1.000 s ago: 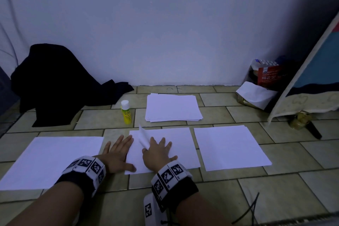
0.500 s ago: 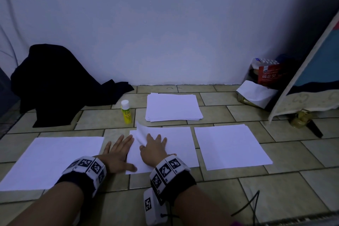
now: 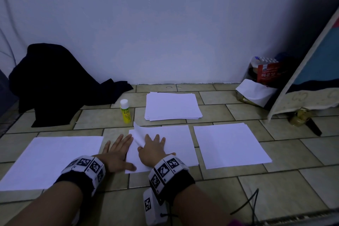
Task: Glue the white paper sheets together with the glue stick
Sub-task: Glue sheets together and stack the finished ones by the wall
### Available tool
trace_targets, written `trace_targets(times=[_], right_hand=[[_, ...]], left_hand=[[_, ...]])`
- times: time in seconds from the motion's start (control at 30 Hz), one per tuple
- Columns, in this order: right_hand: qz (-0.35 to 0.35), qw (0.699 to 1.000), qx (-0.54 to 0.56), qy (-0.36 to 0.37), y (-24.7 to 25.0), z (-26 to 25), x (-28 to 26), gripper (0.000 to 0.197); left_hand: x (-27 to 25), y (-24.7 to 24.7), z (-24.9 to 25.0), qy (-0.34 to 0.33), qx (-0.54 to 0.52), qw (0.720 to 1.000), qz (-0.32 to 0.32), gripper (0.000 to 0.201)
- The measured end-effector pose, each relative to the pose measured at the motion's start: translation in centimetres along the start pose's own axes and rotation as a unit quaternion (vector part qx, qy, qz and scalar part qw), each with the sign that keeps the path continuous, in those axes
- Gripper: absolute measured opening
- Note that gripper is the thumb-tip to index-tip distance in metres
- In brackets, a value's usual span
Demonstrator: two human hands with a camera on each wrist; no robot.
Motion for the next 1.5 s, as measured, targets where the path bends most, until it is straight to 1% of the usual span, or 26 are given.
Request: trace_targets(times=[0.07,0.2,0.33,0.43,0.5,0.63,0.73,0.83,1.07,1.17,1.23,1.33,1.5], right_hand=[[0.001,1.0,-0.005,0.002,-0.1,0.1,0.3,0.057],[0.004,0.999,-0.033,0.031,-1.2,0.0,1.9,0.06],[0.012,0.999,-0.017,0.035,-1.4,0.2,2.5,0.065],[0.039,0.998,0.025,0.048,-1.2,0.2,2.6,0.071],[0.04,0.997,0.026,0.065,-1.2,0.2,2.7,0.069],[-0.011,0.996,-0.052,0.069,-2.1,0.5,3.4,0.066],[-0.018,0.995,-0.079,0.062,-2.5,0.5,4.2,0.062],[-0.02,0.994,-0.092,0.059,-2.7,0.5,4.5,0.06],[-0.017,0.992,-0.098,0.082,-2.6,0.8,5.0,0.052],[-0.009,0.994,-0.073,0.086,-2.5,1.0,4.8,0.049],[-0.007,0.994,-0.068,0.085,-2.6,1.0,4.7,0.049],[-0.008,0.994,-0.075,0.084,-2.8,0.9,4.5,0.051],[-0.006,0.994,-0.075,0.074,-2.6,0.6,4.1,0.051]], left_hand=[[0.1,0.0,0.0,-0.002,0.002,1.0,0.0,0.12],[0.2,-0.2,-0.3,-0.007,0.002,1.0,-0.002,0.132],[0.3,-0.2,-0.2,-0.005,-0.002,1.0,0.002,0.12],[0.2,-0.1,-0.2,-0.002,-0.005,1.0,0.004,0.119],[0.2,-0.1,-0.2,-0.003,-0.007,1.0,0.006,0.119],[0.1,0.0,-0.1,-0.002,-0.006,1.0,0.007,0.12],[0.0,0.1,-0.1,-0.007,-0.011,1.0,0.009,0.117],[-0.1,0.1,0.0,-0.006,-0.012,1.0,0.011,0.119],[-0.2,0.3,0.2,0.005,-0.004,1.0,0.011,0.119],[-0.4,0.3,0.3,0.003,0.005,1.0,0.018,0.109],[-0.5,0.4,0.2,0.004,0.002,1.0,0.021,0.106],[-0.5,0.4,0.3,0.002,0.01,1.0,0.016,0.108],[-0.6,0.4,0.4,0.002,0.024,1.0,0.016,0.105]])
Point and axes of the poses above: each hand's wrist, its own x-axis towards the middle knuckle, its own y-axis out of the back of the hand, z = x × y, the point moved 7 cm from there along x, towards the middle knuckle, and after that the axes turned 6 degrees about z, right-handed, at the moved point
